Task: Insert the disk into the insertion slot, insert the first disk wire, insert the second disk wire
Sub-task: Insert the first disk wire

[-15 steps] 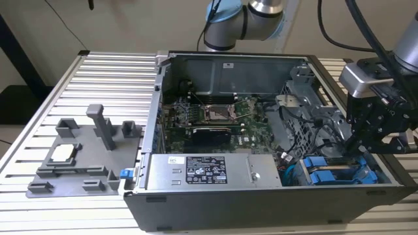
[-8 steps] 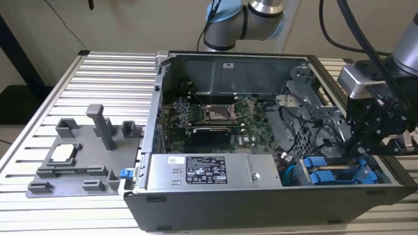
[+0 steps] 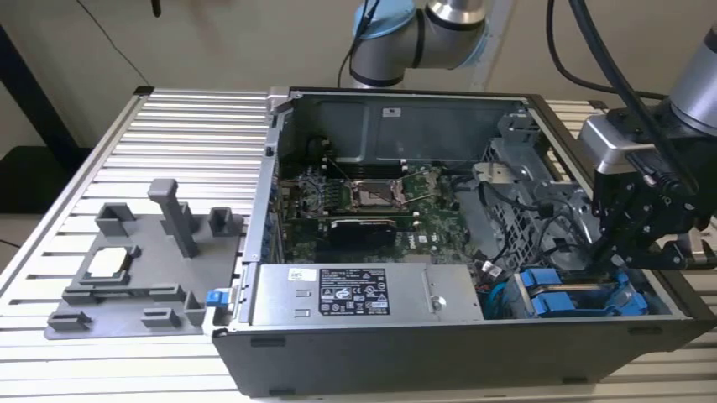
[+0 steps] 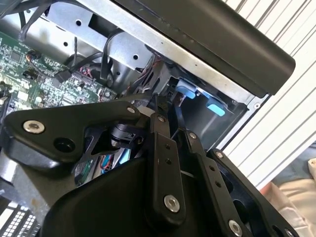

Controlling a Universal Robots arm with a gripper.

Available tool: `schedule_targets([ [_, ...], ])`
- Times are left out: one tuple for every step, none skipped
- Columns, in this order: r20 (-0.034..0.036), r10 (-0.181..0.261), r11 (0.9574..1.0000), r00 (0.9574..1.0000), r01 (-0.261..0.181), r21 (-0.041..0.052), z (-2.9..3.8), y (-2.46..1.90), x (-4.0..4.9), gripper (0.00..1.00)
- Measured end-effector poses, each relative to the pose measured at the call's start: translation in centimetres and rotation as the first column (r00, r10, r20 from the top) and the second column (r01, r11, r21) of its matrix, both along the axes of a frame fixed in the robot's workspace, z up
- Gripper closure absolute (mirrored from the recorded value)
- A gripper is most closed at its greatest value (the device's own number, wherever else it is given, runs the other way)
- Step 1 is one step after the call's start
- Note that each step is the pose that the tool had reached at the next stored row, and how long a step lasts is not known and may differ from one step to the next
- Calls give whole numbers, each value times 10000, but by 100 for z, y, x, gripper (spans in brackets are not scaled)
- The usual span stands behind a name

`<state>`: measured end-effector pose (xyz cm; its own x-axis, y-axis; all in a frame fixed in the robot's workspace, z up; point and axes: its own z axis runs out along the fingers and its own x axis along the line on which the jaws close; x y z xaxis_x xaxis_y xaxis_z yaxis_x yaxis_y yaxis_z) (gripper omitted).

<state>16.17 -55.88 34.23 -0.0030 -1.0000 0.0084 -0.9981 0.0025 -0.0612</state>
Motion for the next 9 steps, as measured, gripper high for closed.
schedule_targets([
  [0, -2, 10000, 10000, 2, 0, -4, 0, 0, 81],
  [0, -3, 10000, 10000, 3, 1, -9, 0, 0, 81],
  [0, -3, 10000, 10000, 3, 1, -12, 0, 0, 81],
  [0, -3, 10000, 10000, 3, 0, -16, 0, 0, 81],
  [1, -4, 10000, 10000, 4, -1, -21, 0, 0, 81],
  [0, -3, 10000, 10000, 3, -2, -24, 0, 0, 81],
  [0, -4, 10000, 10000, 4, 1, -30, 0, 0, 81],
  [0, -4, 10000, 10000, 4, 2, -36, 0, 0, 81],
  [0, -4, 10000, 10000, 4, 2, -42, 0, 0, 81],
])
